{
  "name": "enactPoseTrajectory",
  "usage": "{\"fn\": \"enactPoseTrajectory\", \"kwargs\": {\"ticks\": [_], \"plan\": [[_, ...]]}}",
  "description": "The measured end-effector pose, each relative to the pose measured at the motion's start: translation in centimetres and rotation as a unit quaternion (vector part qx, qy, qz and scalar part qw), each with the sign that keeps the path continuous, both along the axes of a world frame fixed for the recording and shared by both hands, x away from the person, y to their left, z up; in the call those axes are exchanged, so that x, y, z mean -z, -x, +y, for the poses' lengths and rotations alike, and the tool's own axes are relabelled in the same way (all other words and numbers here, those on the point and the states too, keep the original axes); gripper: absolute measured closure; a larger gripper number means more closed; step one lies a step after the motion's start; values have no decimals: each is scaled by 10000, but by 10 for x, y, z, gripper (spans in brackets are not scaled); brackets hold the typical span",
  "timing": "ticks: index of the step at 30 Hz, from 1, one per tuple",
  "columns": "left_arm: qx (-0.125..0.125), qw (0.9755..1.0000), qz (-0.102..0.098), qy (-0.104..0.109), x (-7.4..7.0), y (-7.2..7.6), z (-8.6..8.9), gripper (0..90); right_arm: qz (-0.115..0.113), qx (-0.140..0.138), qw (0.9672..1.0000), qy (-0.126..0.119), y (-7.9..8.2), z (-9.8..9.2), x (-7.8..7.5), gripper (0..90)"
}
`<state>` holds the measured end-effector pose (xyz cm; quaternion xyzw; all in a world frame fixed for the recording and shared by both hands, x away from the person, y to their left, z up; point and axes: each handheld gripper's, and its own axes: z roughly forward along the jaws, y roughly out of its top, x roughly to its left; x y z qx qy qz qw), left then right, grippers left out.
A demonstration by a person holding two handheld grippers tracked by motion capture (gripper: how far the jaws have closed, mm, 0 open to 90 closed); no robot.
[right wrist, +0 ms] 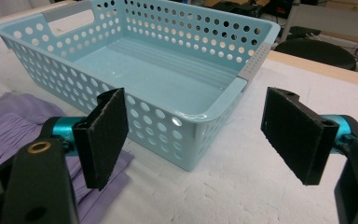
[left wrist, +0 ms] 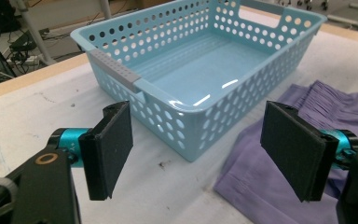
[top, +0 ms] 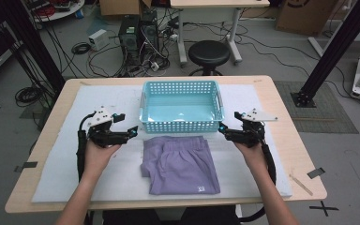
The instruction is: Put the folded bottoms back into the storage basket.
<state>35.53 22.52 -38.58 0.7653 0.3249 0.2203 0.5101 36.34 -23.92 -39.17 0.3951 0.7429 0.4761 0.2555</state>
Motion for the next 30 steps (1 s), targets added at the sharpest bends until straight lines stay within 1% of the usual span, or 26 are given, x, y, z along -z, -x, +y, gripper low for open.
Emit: {"fn": "enactPoseTrajectory", "kwargs": {"ticks": [4,6,7,9,11,13,14,17,19,21,23,24,27,29,30], "plan": [[92,9999,-37,112,-1,8,-2,268,-29,-6,10000,4,3,0,0,227],[117,9998,-49,163,0,11,-4,286,-53,-63,10000,-12,6,-1,0,226],[154,9997,-17,185,1,12,-4,301,-74,-79,9999,-3,7,-1,0,226],[216,9993,113,289,2,15,-6,329,-81,-80,9999,-9,9,-1,0,228],[321,9985,191,408,3,17,-10,329,-96,-100,9999,-46,11,0,1,234],[423,9977,265,466,6,18,-15,329,-93,-145,9998,-65,13,2,2,255],[477,9972,332,474,7,18,-18,330,-85,-159,9998,-58,15,3,3,261],[648,9960,497,375,15,19,-30,354,-20,-339,9994,-35,17,9,6,346],[713,9950,637,277,21,20,-39,366,31,-455,9990,31,19,14,9,381],[809,9935,775,211,26,20,-46,394,95,-550,9984,121,21,19,12,416],[852,9920,917,173,30,20,-54,410,177,-640,9976,192,21,23,16,435],[899,9910,979,141,32,20,-57,437,204,-670,9973,200,22,26,17,453],[899,9888,1188,89,35,17,-68,482,278,-730,9966,271,21,34,21,474],[911,9870,1325,-9,38,14,-74,496,356,-774,9959,305,20,40,24,474],[878,9864,1387,-79,39,13,-76,502,378,-793,9956,327,20,42,25,470]]}}
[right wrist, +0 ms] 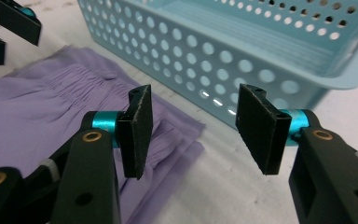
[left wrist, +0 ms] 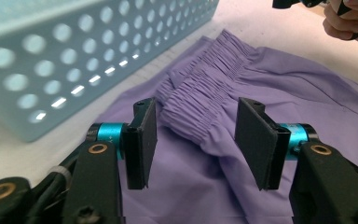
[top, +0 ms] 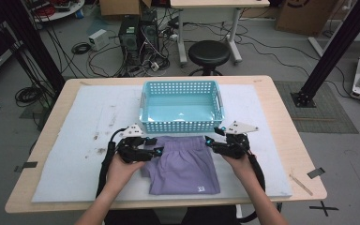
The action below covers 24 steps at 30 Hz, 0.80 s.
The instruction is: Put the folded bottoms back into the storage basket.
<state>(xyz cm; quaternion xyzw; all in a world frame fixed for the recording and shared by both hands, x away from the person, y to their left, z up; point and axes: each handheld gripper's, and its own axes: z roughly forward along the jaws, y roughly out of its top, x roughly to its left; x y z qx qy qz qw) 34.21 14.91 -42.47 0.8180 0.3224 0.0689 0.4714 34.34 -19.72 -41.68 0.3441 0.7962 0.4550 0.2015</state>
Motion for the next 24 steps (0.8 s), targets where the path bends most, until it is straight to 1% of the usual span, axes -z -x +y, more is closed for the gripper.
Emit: {"fn": "enactPoseTrajectory", "kwargs": {"ticks": [3,4,6,8,10,13,14,16,18,20,23,24], "plan": [[-82,9998,173,-85,4,-4,-4,502,11,-21,10000,23,0,3,1,452],[-114,9996,247,-77,5,-4,-4,501,1,-18,10000,31,0,3,1,451],[-152,9994,308,-20,7,-6,-5,502,-1,-10,10000,5,0,1,1,446],[-155,9992,369,-12,9,-7,-7,502,-6,30,10000,-7,0,-1,0,444],[-107,9986,513,-13,12,-10,-10,515,-4,69,10000,-22,-1,-4,0,441],[-66,9978,657,-68,16,-12,-15,540,2,115,9999,-33,-1,-7,0,438],[-47,9977,664,-83,16,-13,-17,568,-11,115,9999,-31,-1,-8,0,438],[-44,9983,571,-125,16,-13,-18,631,-29,146,9999,-34,-1,-10,0,438],[-39,9987,514,-41,14,-14,-17,694,-34,164,9999,-35,-1,-11,-1,439],[-58,9991,410,-50,12,-14,-17,756,-51,177,9998,-33,-1,-12,0,440],[-87,9994,317,-77,12,-16,-18,787,-46,188,9998,-20,-1,-12,0,440],[-101,9994,329,-68,12,-17,-19,788,-45,186,9998,-15,-1,-12,0,440]]}}
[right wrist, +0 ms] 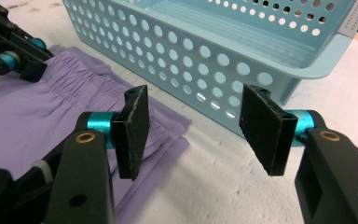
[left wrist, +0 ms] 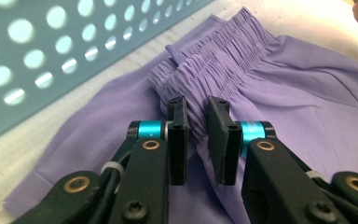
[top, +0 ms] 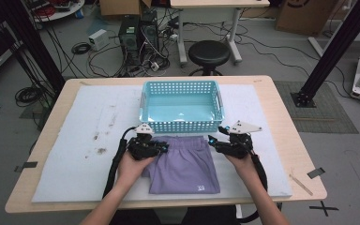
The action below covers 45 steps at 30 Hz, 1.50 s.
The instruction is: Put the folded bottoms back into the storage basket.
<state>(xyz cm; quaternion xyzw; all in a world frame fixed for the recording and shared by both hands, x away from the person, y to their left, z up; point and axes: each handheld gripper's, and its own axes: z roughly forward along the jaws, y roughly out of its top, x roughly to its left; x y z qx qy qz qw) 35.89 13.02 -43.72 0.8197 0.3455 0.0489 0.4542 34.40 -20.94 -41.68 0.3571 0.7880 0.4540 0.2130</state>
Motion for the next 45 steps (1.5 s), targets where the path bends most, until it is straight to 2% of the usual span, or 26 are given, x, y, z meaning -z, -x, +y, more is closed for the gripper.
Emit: {"fn": "enactPoseTrajectory", "kwargs": {"ticks": [2,8,13,16,18,23,26,31,34,37,38,40,41,45], "plan": [[-45,10000,-39,-25,1,-1,0,773,-6,-4,10000,5,0,0,0,440],[-363,9988,-329,-29,-7,3,5,467,-70,23,9999,76,2,1,-1,427],[-510,9973,-528,48,-16,17,22,382,-145,89,9998,98,8,1,-3,372],[-607,9964,-594,63,-18,27,37,372,-218,154,9996,111,12,0,-4,328],[-683,9958,-594,150,-18,33,46,368,-239,262,9993,85,16,-2,-5,310],[-722,9964,-409,183,-15,47,58,369,-186,449,9988,79,30,-8,-4,299],[-758,9965,-285,210,-12,56,63,368,-160,440,9989,43,40,-11,-3,288],[-952,9946,-371,173,-10,67,70,319,-166,654,9977,-70,55,-15,0,281],[-844,9953,-474,93,-7,71,74,309,-126,731,9971,-164,58,-16,1,276],[-811,9950,-575,26,-4,71,75,309,-177,744,9970,-149,58,-14,5,264],[-833,9948,-581,51,-4,72,74,309,-118,737,9971,-173,59,-13,6,264],[-774,9958,-478,145,-3,71,72,312,-36,678,9976,-146,59,-10,6,264],[-753,9964,-342,190,-3,71,71,324,5,630,9979,-157,59,-8,7,264],[-756,9969,-67,226,0,70,66,335,151,485,9986,-166,58,-2,8,264]]}}
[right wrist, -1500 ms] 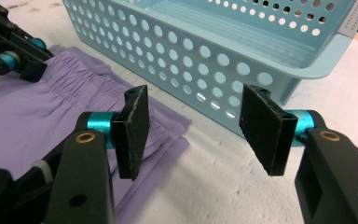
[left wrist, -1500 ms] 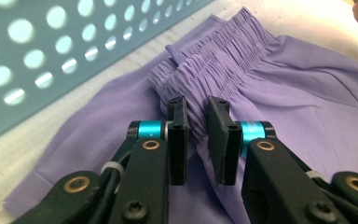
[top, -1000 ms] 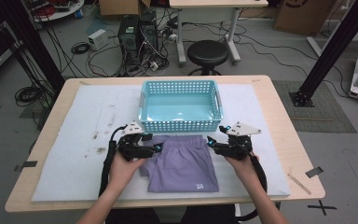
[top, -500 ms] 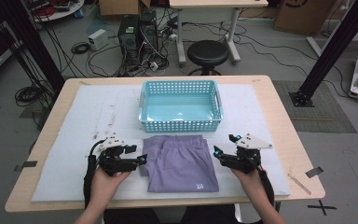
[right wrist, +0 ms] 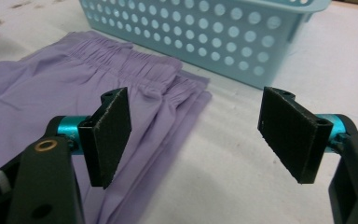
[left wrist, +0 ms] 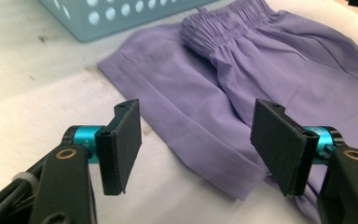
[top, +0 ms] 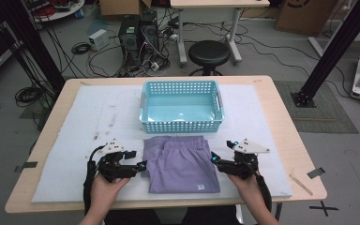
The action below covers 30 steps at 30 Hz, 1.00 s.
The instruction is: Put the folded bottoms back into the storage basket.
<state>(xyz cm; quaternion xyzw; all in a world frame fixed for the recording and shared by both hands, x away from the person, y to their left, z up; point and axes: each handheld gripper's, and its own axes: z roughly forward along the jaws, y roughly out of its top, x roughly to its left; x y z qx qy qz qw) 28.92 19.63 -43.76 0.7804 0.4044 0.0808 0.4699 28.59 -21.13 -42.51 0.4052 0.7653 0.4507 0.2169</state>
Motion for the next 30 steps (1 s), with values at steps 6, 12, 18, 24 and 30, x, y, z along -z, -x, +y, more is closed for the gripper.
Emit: {"fn": "enactPoseTrajectory", "kwargs": {"ticks": [6,12,18,24,30], "plan": [[-89,9999,103,-16,4,1,0,321,-8,-62,10000,-5,2,0,-1,264],[-80,9993,306,191,9,-1,0,306,-19,-35,10000,-7,0,-5,0,264],[-48,9984,516,241,13,-3,-4,306,60,-111,9999,6,-2,-4,2,264],[-89,9981,557,251,15,-3,-6,306,141,-164,9998,16,-2,-1,4,264],[-156,9978,589,242,14,0,-4,305,177,-171,9997,18,-2,-1,5,264]]}}
